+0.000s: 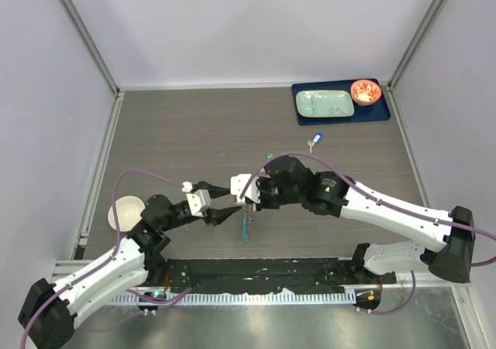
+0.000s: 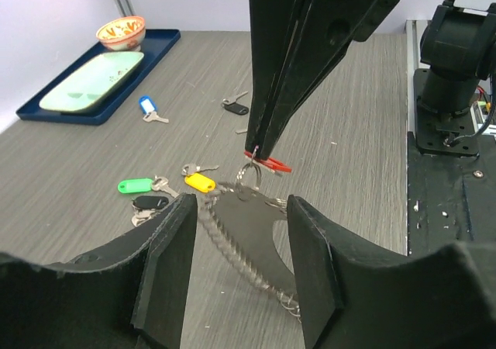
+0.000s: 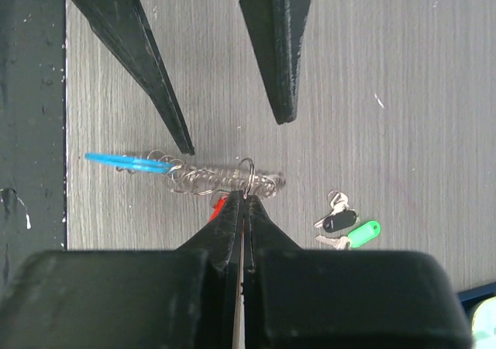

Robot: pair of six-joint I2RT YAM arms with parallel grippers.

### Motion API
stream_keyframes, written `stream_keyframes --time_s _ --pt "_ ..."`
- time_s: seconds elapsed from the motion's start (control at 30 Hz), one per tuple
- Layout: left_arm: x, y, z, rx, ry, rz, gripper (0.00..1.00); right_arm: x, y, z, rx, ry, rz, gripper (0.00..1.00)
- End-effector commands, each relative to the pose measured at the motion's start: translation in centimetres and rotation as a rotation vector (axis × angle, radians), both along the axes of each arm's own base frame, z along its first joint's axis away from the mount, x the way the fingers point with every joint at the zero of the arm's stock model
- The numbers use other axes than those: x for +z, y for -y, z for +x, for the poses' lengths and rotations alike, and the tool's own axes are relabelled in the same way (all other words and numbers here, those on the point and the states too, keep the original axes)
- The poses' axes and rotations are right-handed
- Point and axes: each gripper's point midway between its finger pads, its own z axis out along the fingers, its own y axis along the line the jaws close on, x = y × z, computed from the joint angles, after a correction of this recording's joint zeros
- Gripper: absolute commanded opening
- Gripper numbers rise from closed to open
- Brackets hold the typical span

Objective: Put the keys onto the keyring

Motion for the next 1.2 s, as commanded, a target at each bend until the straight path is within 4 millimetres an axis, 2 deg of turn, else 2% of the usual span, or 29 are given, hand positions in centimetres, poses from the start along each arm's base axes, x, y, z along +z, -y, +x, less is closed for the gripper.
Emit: stream_keyframes --time_s 0.0,0.23,0.4,0.53,0.9,1.0,1.1,1.17 --pt "2.7 0.1 0.0 -0.015 0.122 -0.013 0.53 2.0 -0.6 0.0 0.042 0.028 0.016 0.01" --pt "2.3 1.4 -0.1 -0.088 0.090 0.037 0.43 2.1 -0.7 -0.4 0.067 0.018 0.018 0.01" --pt "2.3 1.9 -0.1 -0.113 0.083 0.044 0.40 2.2 -0.7 -0.7 0.076 0.015 0.023 0.01" --pt "2.0 2.1 -0.1 -0.125 0.072 0.057 0.30 2.4 -0.7 -0.8 0.078 0.019 0.030 0.01" --pt "1.4 2.5 0.0 -0.147 0.053 0.076 0.21 2.7 -0.8 -1.2 0.089 0.012 0.048 0.01" --pt "1.0 2.8 0.0 -0.159 0.040 0.088 0.16 2.9 -0.7 -1.1 0.085 0.015 0.051 0.01" --pt "0.8 2.7 0.0 -0.157 0.038 0.091 0.01 3.1 -0.5 -1.3 0.083 0.017 0.056 0.01" --pt "0.9 2.7 0.0 -0.154 0.039 0.089 0.00 3.1 -0.4 -1.2 0.076 0.017 0.057 0.01"
